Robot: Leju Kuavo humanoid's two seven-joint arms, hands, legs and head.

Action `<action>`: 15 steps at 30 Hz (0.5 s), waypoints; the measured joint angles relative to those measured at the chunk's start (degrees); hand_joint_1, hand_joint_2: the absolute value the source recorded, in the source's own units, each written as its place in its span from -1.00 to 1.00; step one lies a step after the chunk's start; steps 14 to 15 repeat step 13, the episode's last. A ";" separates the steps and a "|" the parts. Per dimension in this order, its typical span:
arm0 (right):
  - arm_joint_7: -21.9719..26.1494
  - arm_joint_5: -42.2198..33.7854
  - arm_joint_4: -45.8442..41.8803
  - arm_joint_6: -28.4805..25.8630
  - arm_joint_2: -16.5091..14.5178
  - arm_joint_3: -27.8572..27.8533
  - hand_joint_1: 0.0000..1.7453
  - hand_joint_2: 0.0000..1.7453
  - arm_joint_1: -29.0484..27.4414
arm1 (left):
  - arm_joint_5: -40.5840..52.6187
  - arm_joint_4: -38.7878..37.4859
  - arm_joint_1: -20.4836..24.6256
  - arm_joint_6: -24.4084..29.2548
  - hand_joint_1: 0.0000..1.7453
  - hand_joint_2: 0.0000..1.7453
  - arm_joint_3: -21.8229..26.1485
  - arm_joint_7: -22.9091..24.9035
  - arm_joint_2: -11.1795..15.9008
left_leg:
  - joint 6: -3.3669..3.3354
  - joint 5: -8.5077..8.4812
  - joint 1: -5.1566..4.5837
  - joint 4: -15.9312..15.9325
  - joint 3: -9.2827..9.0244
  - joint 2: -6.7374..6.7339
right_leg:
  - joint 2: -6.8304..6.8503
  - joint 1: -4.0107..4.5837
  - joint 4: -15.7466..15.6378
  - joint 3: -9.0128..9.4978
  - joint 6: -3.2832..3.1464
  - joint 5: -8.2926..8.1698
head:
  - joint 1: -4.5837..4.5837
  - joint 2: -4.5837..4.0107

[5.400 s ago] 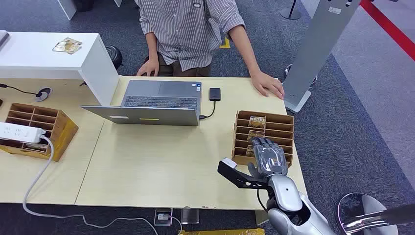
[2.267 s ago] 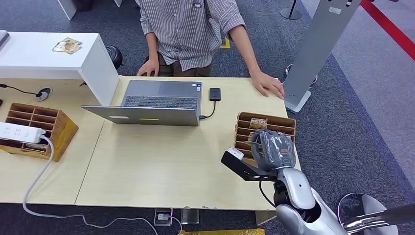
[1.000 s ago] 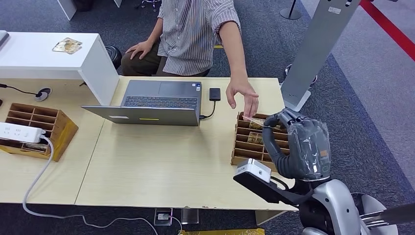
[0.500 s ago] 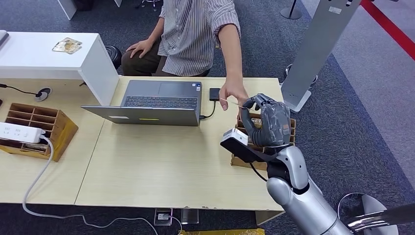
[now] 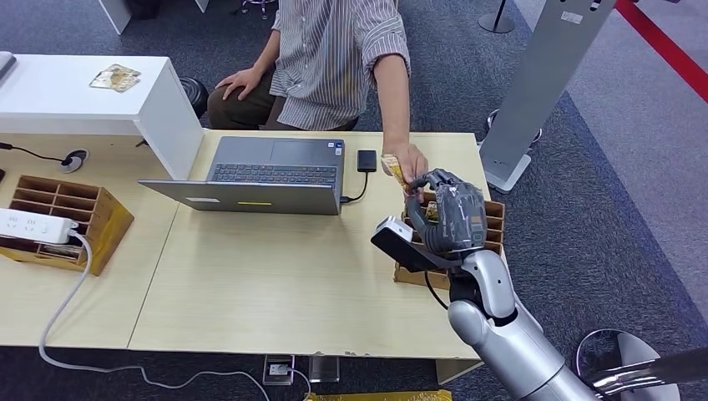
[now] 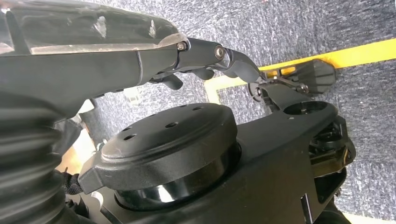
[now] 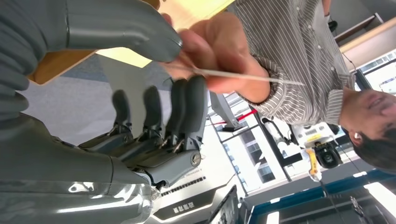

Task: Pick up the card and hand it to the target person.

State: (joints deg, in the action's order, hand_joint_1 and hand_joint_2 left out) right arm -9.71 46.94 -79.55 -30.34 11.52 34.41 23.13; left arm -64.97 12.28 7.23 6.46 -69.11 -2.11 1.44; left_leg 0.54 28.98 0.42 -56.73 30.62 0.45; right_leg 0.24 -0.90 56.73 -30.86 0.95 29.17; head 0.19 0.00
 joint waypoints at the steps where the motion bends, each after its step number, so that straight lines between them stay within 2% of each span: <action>1: -0.12 -0.03 0.22 -0.06 -0.02 0.08 -1.00 1.00 0.00 | 0.02 0.00 0.01 0.07 -1.00 -1.00 -0.01 -0.05 0.00 | 0.00 0.00 0.00 0.00 0.00 0.00 | 0.00 0.00 0.00 0.00 0.00 0.00 | 0.01 0.00; 15: -0.64 -0.14 1.96 -0.81 -0.03 0.89 -1.00 1.00 0.01 | -0.36 0.00 0.00 0.78 -1.00 -1.00 -0.01 0.07 0.01 | 0.00 0.00 0.00 0.00 0.00 -0.01 | -0.01 0.00 0.00 0.00 0.00 0.00 | -0.03 0.00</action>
